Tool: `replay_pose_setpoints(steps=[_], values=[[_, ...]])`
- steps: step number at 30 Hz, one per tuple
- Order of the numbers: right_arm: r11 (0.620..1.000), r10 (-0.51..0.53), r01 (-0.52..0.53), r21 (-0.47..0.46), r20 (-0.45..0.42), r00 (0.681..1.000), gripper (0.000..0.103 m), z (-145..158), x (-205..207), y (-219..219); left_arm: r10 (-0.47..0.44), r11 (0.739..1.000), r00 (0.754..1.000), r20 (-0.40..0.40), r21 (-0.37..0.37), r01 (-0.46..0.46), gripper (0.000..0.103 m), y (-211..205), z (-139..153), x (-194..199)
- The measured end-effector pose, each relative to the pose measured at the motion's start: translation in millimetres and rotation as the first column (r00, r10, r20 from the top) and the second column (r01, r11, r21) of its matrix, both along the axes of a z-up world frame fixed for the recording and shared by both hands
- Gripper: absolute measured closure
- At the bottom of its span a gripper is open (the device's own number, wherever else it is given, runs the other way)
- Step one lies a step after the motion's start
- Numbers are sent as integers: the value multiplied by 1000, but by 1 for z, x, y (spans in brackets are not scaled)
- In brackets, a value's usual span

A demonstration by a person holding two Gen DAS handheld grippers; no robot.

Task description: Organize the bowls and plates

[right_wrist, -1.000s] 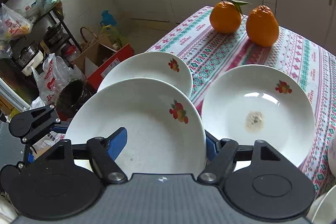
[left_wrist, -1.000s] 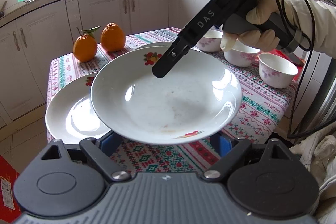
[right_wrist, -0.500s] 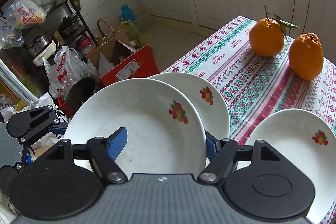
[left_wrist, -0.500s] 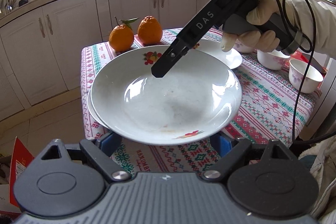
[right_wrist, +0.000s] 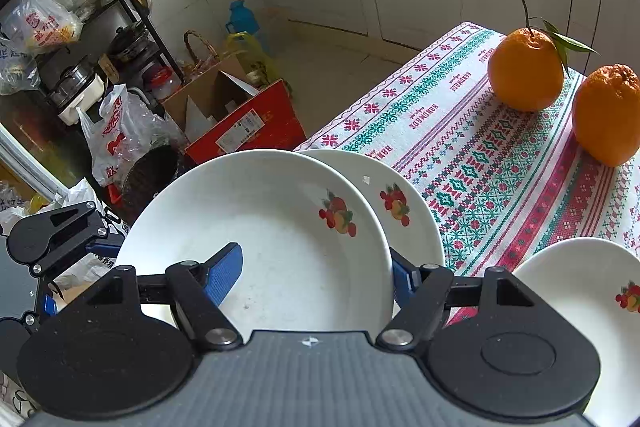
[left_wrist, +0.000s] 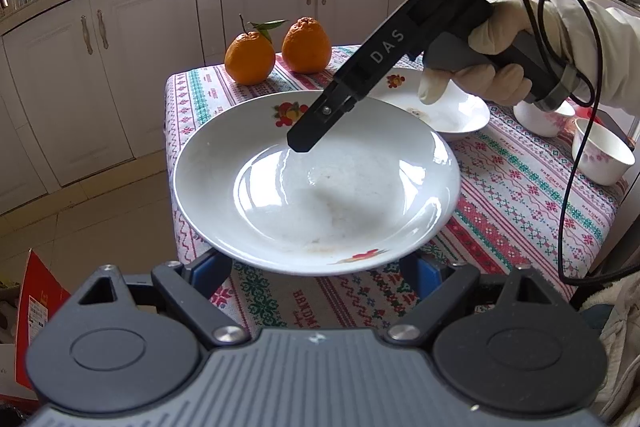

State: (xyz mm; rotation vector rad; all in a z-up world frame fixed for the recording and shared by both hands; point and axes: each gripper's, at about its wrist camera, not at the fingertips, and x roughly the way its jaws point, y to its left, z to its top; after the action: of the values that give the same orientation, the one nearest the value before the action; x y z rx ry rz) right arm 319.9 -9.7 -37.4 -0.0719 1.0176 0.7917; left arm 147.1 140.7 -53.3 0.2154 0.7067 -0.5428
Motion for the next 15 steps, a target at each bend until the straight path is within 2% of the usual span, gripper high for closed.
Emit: replay_pose_setpoints(steps=[15], values=[[999,-37,36,-17,-34,999,23,-12,6,-12,-7,1000,1000,2,18,7,12,2,-5,11]])
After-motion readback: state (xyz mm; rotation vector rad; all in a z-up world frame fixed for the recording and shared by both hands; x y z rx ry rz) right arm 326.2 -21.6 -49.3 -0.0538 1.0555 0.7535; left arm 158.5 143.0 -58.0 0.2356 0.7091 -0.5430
